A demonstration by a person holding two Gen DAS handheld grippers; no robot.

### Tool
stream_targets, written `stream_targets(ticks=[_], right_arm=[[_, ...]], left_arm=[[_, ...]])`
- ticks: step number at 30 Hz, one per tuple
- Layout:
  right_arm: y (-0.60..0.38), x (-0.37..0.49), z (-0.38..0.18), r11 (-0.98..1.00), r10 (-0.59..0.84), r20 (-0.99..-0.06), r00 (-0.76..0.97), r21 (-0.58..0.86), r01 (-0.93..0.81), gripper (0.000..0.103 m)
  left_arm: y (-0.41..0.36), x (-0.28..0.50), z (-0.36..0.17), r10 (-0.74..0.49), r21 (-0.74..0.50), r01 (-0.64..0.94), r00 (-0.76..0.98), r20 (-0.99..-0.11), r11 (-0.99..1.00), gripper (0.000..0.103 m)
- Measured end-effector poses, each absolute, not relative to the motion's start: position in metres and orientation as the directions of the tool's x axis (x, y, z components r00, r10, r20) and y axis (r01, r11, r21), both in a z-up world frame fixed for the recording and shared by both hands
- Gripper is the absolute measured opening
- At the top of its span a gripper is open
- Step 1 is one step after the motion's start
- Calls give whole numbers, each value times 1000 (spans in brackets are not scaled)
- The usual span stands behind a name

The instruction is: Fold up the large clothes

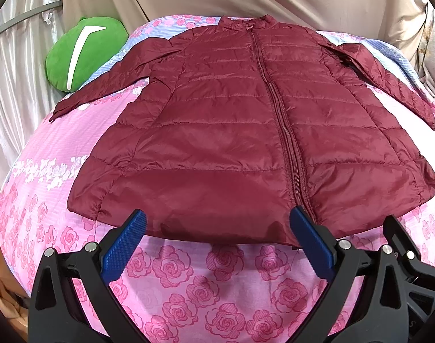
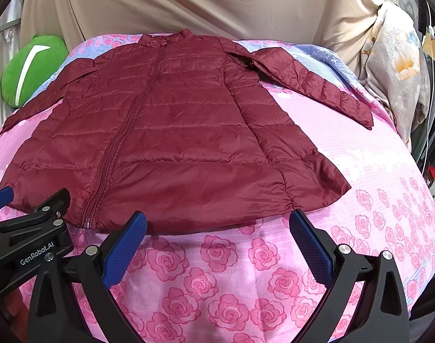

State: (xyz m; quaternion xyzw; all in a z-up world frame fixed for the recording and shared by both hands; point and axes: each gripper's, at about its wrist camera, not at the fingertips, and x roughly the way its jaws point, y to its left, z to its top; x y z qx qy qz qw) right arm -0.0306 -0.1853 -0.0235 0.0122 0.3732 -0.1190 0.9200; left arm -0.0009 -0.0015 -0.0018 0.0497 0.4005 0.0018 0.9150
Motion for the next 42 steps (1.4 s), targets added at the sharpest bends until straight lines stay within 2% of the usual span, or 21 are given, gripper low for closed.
stream_targets(ticks=[42], right_arm=[[-185,-27,-24,971,-211,-694,689,-69,228,98]], left_arm=[[3,-1,-6,53,98,30,671,-740,995,97]])
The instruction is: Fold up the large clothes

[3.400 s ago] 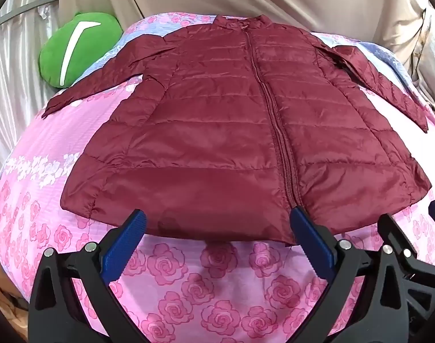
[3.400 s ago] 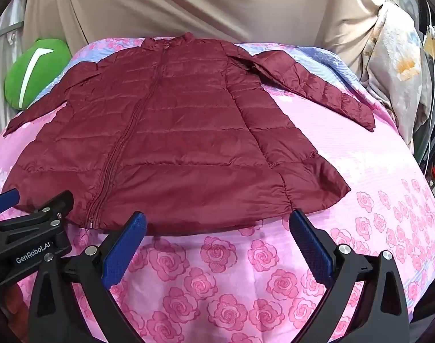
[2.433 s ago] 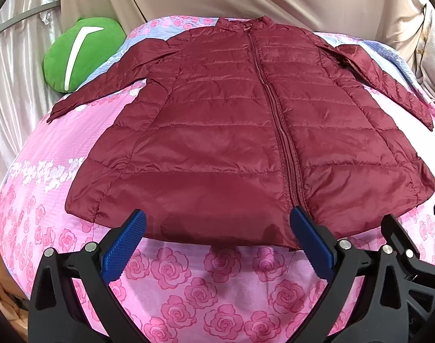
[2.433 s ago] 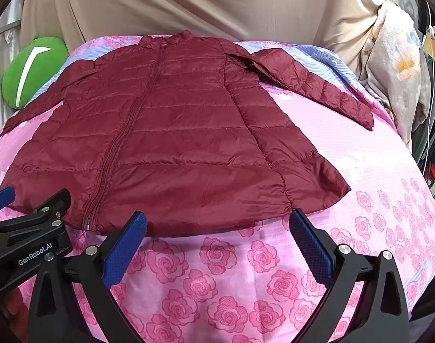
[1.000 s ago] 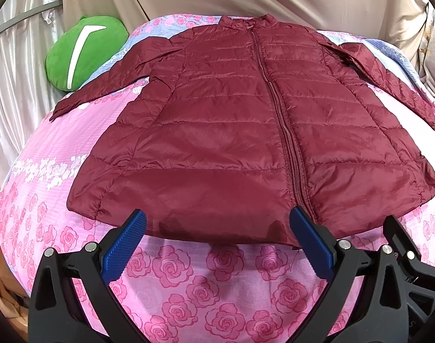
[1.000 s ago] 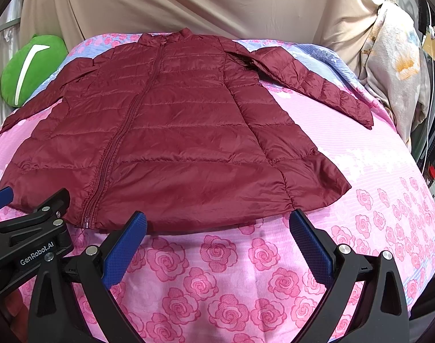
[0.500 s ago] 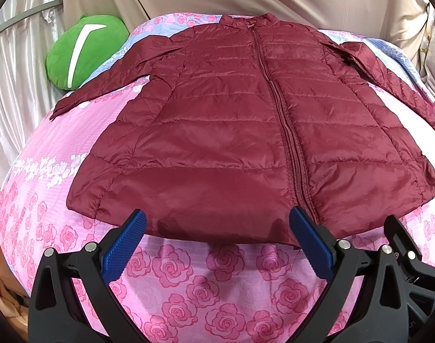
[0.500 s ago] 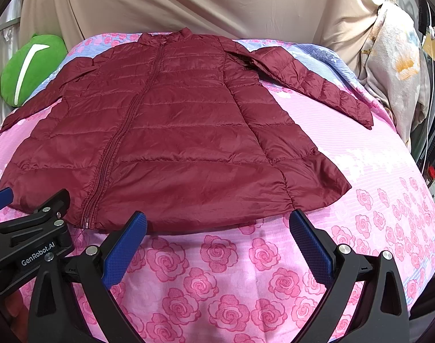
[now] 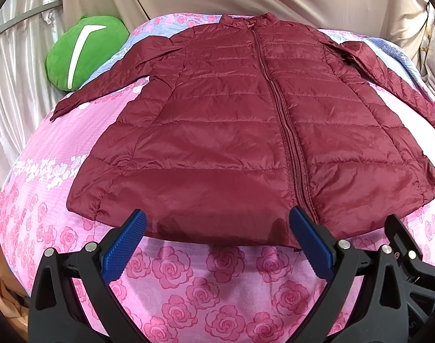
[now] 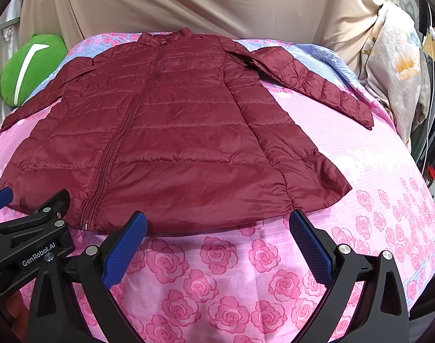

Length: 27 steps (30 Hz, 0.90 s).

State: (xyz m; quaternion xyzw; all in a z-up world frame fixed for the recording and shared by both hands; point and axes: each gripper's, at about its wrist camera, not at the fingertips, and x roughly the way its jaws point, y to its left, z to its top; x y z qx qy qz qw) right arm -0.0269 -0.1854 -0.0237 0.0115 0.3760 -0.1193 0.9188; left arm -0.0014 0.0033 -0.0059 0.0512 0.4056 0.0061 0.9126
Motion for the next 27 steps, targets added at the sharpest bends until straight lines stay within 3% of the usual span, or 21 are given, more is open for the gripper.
stream_targets(ticks=[5,10,18,22,27], right_arm=[[-190,-24,-22,974,-197,-688,699,-57,219,98],[-240,-4,-12,961,-168,-683,711,45,271,98],[-389,53,9,897,-244,-644,725,135,422,98],[-467,88,-2,851,-206,-675,708,234,471,96],[-547,111,-25,725,-262,-717,646,295,622,96]], left_arm=[[3,5,-1,30,93,58,674,-738,994,98],[13,24,15,26,60,25,696,-718,998,98],[31,59,29,-43,-20,41,720,-692,999,98],[38,77,30,-57,-41,40,714,-697,998,98],[53,96,30,-66,-89,6,713,-698,996,98]])
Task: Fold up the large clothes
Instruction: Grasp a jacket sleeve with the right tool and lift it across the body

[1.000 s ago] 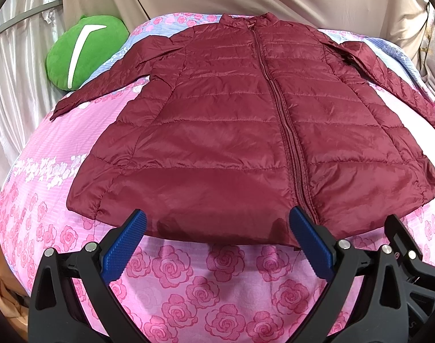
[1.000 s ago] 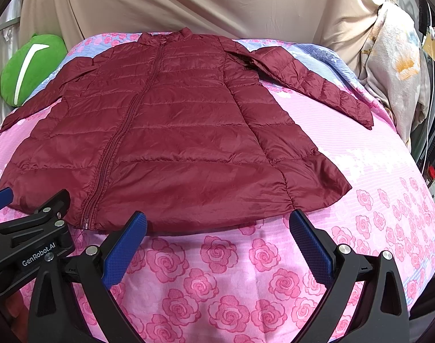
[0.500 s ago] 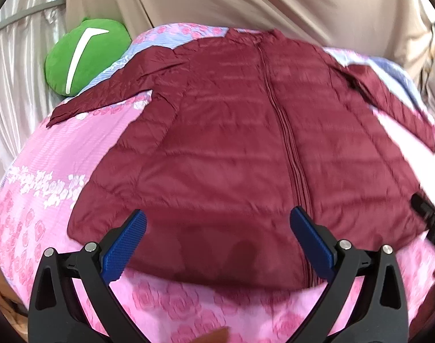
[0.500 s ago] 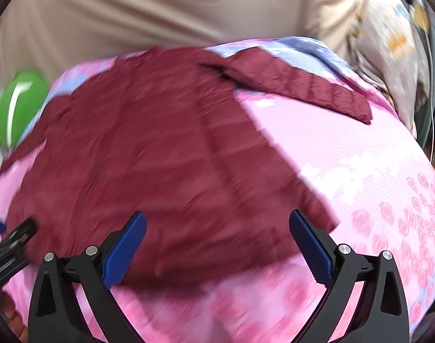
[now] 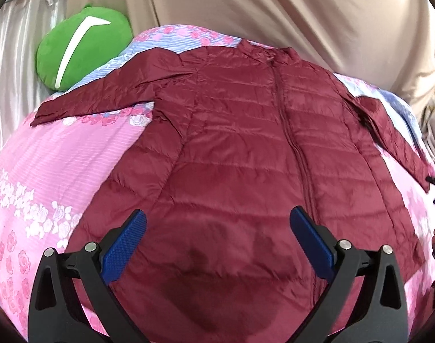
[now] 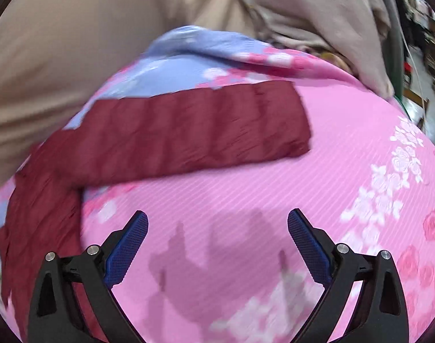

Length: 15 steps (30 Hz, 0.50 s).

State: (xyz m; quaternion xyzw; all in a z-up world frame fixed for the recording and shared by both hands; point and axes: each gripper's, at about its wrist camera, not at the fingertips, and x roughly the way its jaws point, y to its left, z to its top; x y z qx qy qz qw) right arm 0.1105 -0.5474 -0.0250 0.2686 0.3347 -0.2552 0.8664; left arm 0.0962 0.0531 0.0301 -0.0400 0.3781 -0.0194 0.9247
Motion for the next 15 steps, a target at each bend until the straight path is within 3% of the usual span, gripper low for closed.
stream_targets(ticks=[6,10,12,14,15], right_arm=[[-601,135,-43,653,-276,-739,615,325,684,96],[-622,153,-51,597,-269,-745,610,369,713,85],[-627,162,-48,579,-290,-737,610,373,725,68],[-632,177,-42,580,-266,-729,631,401,709,29],[-632,185,-36,582,-259,-723,640,412,701,22]], left_arm=[[71,115,31,32,-44,-82,739,-673,996,98],[81,127,31,18,-81,-99,734,-679,992,98],[85,132,28,-4,-101,-93,718,-696,991,98],[88,139,24,4,-98,-106,697,-717,990,98],[89,141,22,12,-94,-115,691,-723,989,98]])
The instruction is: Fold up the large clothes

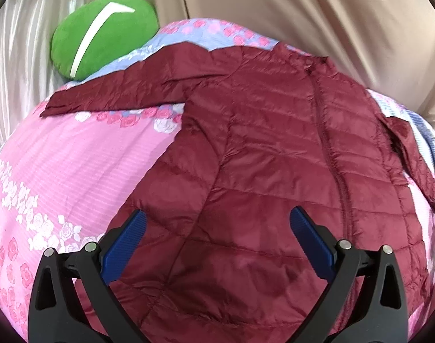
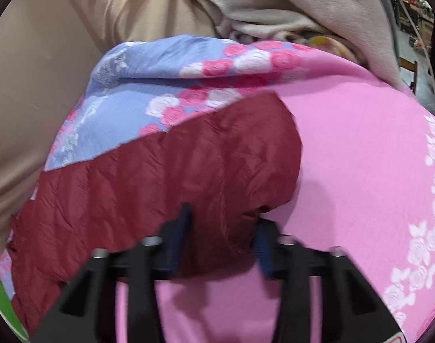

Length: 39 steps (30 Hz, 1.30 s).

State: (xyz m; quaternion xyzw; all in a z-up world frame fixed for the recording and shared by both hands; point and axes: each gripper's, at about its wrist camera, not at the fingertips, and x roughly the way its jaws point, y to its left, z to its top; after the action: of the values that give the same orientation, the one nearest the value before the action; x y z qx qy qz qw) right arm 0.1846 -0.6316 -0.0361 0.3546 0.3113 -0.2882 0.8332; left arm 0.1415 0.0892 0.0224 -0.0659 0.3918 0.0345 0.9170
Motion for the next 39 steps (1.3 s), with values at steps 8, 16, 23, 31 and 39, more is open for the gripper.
stream_targets(ticks=[8,16,23,31,39], right_arm=[[-535,249,114,812,-206,-392,897,443,380,9],[-293,345,190,943,257,-258,931,277,-183,9],[-95,401,79,885,458,-514,725,184,-428,25],[-70,349,16,821,522,-637,568,196,-536,51],[-244,308,51,971,241,-568,787,138,-198,62]], left_arm=[[106,156,19,-32,-150,-113,686,-727,982,98],[115,168,37,-26,-157,-109,737,-675,982,98],[121,185,51,-61,-174,-69,761,-645,982,98],[130,240,47,-247,-327,26,711,-658,945,98],[108,340,23,-371,-442,36,607,-703,896,98]])
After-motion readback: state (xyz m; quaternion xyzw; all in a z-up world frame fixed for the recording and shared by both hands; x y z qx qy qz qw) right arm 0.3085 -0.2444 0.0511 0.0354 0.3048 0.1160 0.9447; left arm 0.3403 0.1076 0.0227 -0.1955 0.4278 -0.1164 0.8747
